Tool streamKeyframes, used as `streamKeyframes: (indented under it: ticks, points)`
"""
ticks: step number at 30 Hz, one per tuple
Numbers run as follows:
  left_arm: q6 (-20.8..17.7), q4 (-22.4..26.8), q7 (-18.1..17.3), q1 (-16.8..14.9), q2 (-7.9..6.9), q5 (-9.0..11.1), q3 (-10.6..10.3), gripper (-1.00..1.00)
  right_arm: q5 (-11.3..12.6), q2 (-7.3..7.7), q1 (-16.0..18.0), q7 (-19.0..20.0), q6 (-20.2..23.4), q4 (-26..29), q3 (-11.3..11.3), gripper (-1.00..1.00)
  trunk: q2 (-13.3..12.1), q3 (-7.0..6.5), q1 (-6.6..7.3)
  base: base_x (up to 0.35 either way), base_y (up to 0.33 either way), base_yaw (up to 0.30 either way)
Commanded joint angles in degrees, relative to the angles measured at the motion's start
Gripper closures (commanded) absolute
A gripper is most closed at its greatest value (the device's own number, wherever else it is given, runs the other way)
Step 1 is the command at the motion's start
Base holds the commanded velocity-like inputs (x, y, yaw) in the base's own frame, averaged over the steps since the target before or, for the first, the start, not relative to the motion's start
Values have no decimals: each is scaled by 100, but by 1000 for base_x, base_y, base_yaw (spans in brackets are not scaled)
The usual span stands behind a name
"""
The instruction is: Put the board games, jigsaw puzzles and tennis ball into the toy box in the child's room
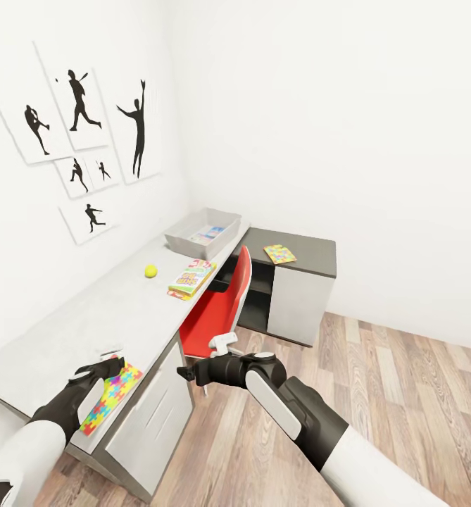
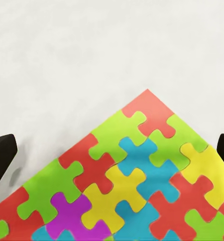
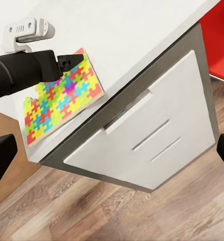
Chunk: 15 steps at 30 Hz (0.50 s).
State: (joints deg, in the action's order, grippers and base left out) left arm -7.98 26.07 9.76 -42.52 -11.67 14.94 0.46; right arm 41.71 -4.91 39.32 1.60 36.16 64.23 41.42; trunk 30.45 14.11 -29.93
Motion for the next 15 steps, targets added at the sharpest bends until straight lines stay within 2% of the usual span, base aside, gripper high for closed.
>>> streamKeyframes:
  ticks: [1, 11, 15]
  points:
    - [-35, 22, 21, -3, -1, 41, 2, -100, -14, -1, 5, 16, 23, 2, -2, -100, 9, 10, -2, 0, 0, 0]
    - [-77, 55, -103, -24, -24, 59, 32, -100, -17, -9, 5, 16, 23, 5, 0, -100, 9, 10, -2, 0, 0, 0]
    - [-281, 56, -151, -37, -22, 61, 40, -100, -18, -6, 5, 16, 23, 21, -1, -100, 9, 10, -2, 0, 0, 0]
